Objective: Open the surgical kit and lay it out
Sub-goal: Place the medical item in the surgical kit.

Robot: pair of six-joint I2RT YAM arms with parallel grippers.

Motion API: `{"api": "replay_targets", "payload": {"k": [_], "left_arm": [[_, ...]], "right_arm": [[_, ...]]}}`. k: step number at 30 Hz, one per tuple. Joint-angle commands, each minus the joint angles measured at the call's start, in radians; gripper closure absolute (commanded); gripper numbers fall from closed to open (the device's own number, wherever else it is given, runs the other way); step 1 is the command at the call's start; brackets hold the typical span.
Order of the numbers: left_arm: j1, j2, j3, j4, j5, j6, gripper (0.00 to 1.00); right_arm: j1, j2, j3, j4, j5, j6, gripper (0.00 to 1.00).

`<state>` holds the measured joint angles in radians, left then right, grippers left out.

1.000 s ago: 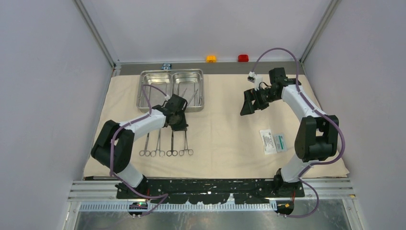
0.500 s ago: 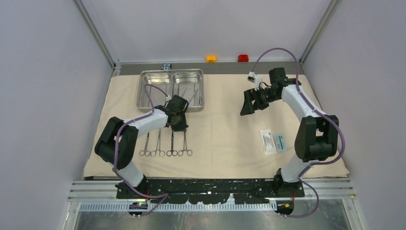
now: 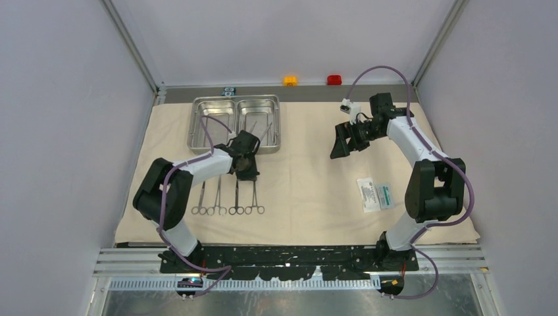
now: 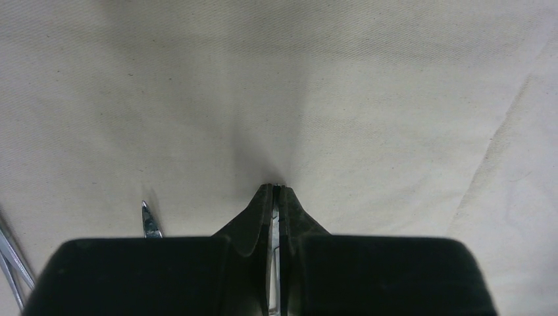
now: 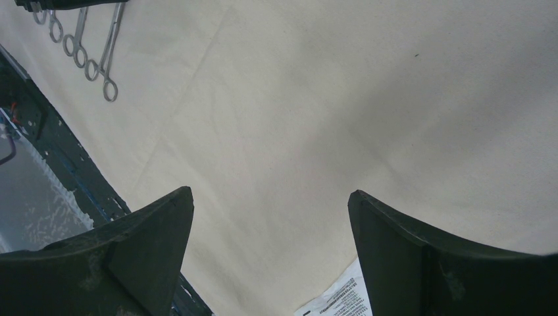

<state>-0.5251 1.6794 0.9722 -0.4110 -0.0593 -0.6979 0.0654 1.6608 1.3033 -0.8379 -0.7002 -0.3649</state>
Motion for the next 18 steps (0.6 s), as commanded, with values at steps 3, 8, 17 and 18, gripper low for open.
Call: {"api": "replay_targets", "payload": {"k": [3, 8, 17, 18], "left_arm": [[0.007, 0.003, 0.035, 0.018, 0.0, 0.012, 0.89], [0.007, -0.013, 0.027, 0.018, 0.001, 0.011, 0.75], [0.008, -0.055, 0.043, 0.0, 0.023, 0.032, 0.66], [0.008, -0.068, 0.049, -0.003, 0.024, 0.044, 0.65]], "right_arm": [[-0.002, -0.034, 0.007, 0.018, -0.003, -0.015, 0.08], [-0.003, -0.028, 0.011, 0.014, -0.005, -0.017, 0.08], [-0.003, -0.032, 0.013, 0.015, -0.011, -0.013, 0.08], [-0.003, -0.032, 0.013, 0.017, -0.015, -0.009, 0.08]]}}
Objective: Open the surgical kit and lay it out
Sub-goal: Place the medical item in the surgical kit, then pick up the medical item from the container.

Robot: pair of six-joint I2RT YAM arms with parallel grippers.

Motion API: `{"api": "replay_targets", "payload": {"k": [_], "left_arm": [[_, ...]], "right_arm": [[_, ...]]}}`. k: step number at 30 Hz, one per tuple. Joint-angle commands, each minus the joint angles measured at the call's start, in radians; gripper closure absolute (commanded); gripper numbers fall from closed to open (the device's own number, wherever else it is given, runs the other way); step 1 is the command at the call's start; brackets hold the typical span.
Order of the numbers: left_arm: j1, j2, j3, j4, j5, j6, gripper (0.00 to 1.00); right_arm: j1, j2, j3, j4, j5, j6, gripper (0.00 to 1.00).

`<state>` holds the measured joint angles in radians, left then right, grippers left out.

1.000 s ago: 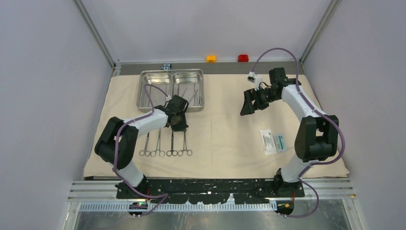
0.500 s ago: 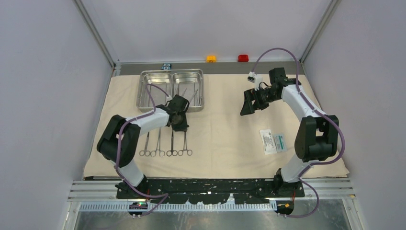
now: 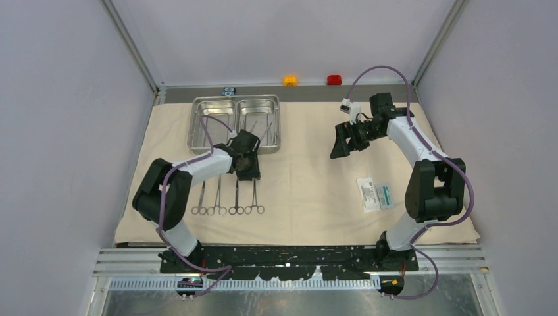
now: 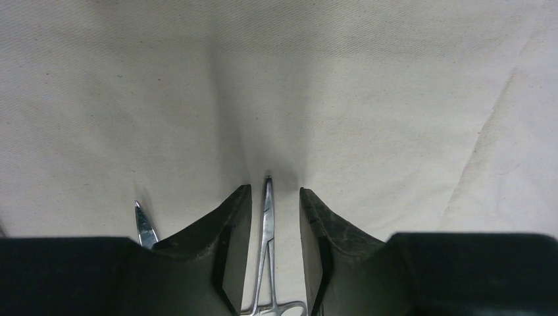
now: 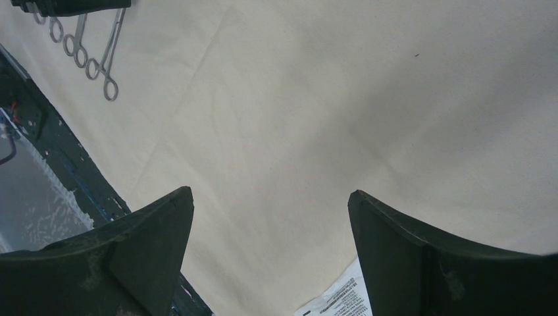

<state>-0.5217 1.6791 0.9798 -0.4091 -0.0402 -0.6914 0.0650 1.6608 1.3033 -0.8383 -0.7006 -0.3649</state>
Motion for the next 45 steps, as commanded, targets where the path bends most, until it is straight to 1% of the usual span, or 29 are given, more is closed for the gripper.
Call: {"api": "replay_targets", "payload": {"k": [1, 3, 4, 5, 8, 12, 16, 19, 22, 23, 29, 34, 39, 40, 45], "left_arm": [[0.005, -0.081, 0.047, -0.009, 0.004, 0.049, 0.63], [0.005, -0.112, 0.069, -0.024, 0.002, 0.078, 0.49], [0.005, -0.128, 0.081, -0.032, 0.002, 0.094, 0.44], [0.006, -0.143, 0.098, -0.042, 0.002, 0.11, 0.41], [0.011, -0.183, 0.137, -0.07, -0.002, 0.155, 0.36], [0.037, -0.209, 0.201, -0.089, 0.002, 0.232, 0.34], [0.051, -0.182, 0.304, -0.084, 0.036, 0.403, 0.34], [0.052, -0.132, 0.37, -0.05, 0.075, 0.491, 0.34], [0.054, -0.044, 0.459, -0.041, 0.048, 0.565, 0.34], [0.057, -0.011, 0.495, -0.052, 0.018, 0.584, 0.34], [0.12, 0.2, 0.693, -0.149, 0.035, 0.625, 0.34], [0.174, 0.399, 0.898, -0.271, 0.059, 0.638, 0.37], [0.208, 0.54, 1.061, -0.346, 0.048, 0.656, 0.44], [0.208, 0.559, 1.085, -0.356, 0.021, 0.663, 0.47], [0.209, 0.62, 1.139, -0.361, -0.03, 0.685, 0.56]], "right_arm": [[-0.002, -0.034, 0.012, 0.02, -0.017, -0.006, 0.08], [-0.002, -0.038, 0.013, 0.027, -0.018, 0.008, 0.08], [-0.001, -0.041, 0.011, 0.034, -0.016, 0.02, 0.08], [-0.001, -0.046, 0.009, 0.045, -0.01, 0.034, 0.08], [0.001, -0.075, -0.001, 0.09, 0.022, 0.092, 0.08], [0.0, -0.155, -0.018, 0.165, 0.087, 0.17, 0.08], [0.002, -0.239, -0.023, 0.22, 0.202, 0.214, 0.08], [0.001, -0.274, -0.011, 0.228, 0.241, 0.22, 0.08], [0.001, -0.292, 0.001, 0.225, 0.244, 0.214, 0.08], [0.0, -0.298, 0.006, 0.224, 0.243, 0.212, 0.08], [0.001, -0.332, 0.013, 0.236, 0.255, 0.253, 0.08], [0.0, -0.384, -0.054, 0.314, 0.252, 0.314, 0.08], [0.0, -0.421, -0.108, 0.341, 0.237, 0.311, 0.08], [0.0, -0.423, -0.119, 0.345, 0.238, 0.309, 0.08], [-0.001, -0.414, -0.145, 0.353, 0.227, 0.3, 0.08]]}}
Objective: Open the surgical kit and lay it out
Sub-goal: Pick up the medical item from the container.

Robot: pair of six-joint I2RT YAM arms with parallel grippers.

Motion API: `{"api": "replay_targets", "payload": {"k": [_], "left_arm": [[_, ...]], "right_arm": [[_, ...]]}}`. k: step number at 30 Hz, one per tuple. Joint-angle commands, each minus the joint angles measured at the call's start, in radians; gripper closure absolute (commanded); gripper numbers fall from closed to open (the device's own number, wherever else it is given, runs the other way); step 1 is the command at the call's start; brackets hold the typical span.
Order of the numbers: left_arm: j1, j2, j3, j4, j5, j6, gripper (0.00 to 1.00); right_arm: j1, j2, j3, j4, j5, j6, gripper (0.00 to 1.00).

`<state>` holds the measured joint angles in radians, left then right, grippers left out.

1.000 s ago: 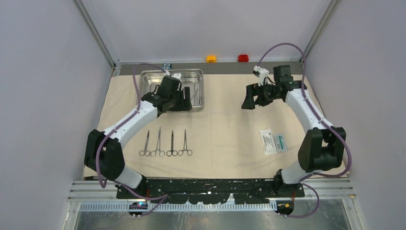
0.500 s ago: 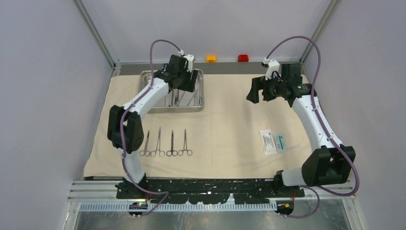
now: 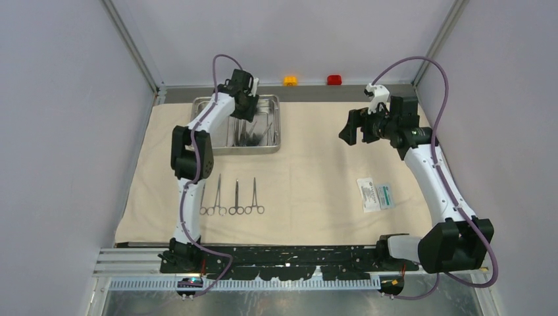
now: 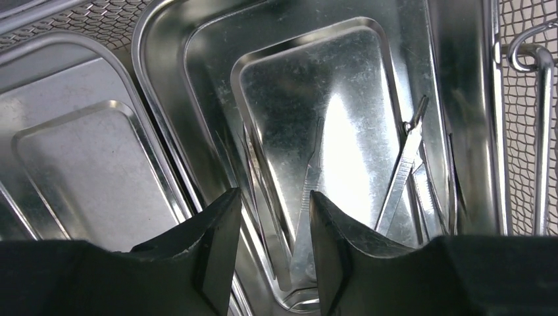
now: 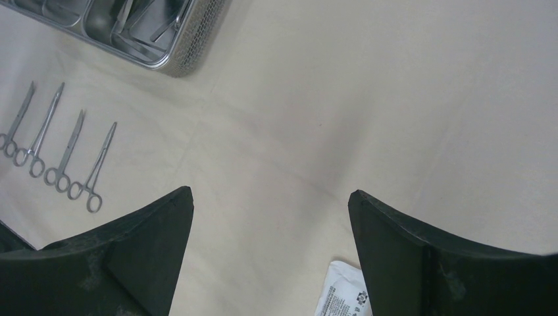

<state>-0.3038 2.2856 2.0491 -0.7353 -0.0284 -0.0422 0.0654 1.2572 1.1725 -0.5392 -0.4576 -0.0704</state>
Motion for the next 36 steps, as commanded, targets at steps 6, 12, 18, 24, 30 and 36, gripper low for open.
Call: {"api": "replay_targets", "payload": {"k": [6, 12, 18, 24, 30, 36], "left_arm": [[-0.009, 0.059, 0.116, -0.06, -0.068, 0.038, 0.6], [-0.009, 0.089, 0.14, -0.071, -0.1, 0.038, 0.62], [-0.009, 0.111, 0.148, -0.073, -0.113, 0.038, 0.63], [-0.009, 0.124, 0.144, -0.072, -0.132, 0.038, 0.65], [-0.008, 0.139, 0.154, -0.075, -0.133, 0.038, 0.69], [-0.004, 0.164, 0.177, -0.095, -0.119, 0.038, 0.74]], "right_arm": [[-0.001, 0.013, -0.013, 0.05, -0.03, -0.004, 0.08], [-0.001, 0.031, -0.011, 0.047, -0.038, -0.015, 0.08], [-0.001, 0.046, -0.01, 0.035, -0.06, -0.03, 0.08], [-0.002, 0.05, -0.01, 0.028, -0.071, -0.038, 0.08], [-0.002, 0.05, -0.01, 0.025, -0.076, -0.041, 0.08], [-0.001, 0.056, -0.01, 0.023, -0.078, -0.042, 0.08]]}}
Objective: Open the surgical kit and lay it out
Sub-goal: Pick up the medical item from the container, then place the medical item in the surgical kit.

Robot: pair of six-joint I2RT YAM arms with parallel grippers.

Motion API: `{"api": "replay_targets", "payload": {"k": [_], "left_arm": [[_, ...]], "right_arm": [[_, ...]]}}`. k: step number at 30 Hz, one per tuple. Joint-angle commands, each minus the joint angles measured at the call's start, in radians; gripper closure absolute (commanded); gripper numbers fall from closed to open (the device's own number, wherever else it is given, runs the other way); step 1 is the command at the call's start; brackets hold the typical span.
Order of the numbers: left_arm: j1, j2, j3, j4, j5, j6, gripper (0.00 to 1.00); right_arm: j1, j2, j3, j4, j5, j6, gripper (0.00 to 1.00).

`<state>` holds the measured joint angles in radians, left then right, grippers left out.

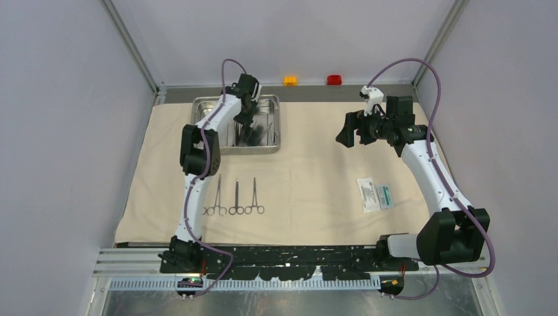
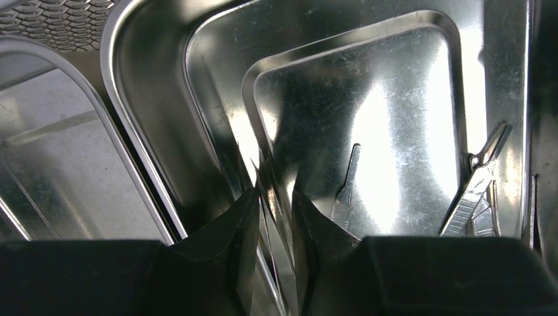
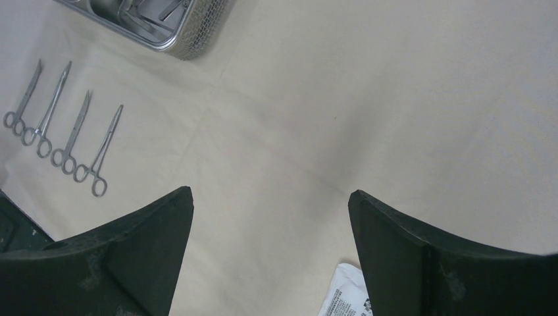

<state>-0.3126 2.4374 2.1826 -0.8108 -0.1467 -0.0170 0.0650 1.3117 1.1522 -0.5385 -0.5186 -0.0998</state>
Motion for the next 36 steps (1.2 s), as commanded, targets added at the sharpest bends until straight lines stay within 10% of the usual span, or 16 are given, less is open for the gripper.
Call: {"api": "replay_targets", "payload": {"k": [1, 21, 36], "left_arm": [[0.004, 0.012, 0.043, -0.018, 0.001, 0.011, 0.75], [0.018, -0.157, 0.109, -0.05, 0.168, -0.032, 1.0], [0.024, -0.587, -0.346, 0.293, 0.591, -0.322, 1.0]], "right_arm": [[-0.001, 0.003, 0.01, 0.023, -0.017, -0.012, 0.08], [0.0, 0.021, 0.026, 0.003, -0.049, -0.017, 0.08], [-0.001, 0.029, 0.029, -0.009, -0.089, -0.021, 0.08]]}}
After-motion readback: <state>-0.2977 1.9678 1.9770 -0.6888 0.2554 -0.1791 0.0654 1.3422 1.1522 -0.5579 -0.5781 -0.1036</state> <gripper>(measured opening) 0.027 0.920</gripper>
